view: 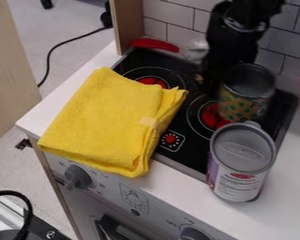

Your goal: Put the yellow green tin in the right side of the burner

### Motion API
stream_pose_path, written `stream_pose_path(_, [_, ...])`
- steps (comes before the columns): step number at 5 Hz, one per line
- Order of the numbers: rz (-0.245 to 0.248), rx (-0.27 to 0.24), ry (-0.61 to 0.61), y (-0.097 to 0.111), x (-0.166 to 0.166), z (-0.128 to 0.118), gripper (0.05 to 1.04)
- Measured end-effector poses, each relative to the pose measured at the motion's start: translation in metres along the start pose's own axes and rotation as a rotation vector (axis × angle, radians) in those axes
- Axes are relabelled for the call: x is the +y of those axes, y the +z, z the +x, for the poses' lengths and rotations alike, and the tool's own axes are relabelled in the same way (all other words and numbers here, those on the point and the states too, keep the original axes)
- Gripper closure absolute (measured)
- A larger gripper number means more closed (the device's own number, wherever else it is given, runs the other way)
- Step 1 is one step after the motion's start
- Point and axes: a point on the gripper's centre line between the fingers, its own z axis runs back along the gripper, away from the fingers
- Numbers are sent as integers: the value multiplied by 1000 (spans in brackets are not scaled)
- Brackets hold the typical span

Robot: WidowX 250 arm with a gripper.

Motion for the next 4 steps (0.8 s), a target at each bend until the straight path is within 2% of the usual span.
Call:
stream_pose_path(1, [9,12,-4,3,3,-16,84])
stream_pose_path(2, [-4,14,-9,7,3,-33,84])
stream_pose_path(3, [-2,36,3,12,1,-46,84])
stream_pose_path(4, [-8,34,-5,13,1,-52,84])
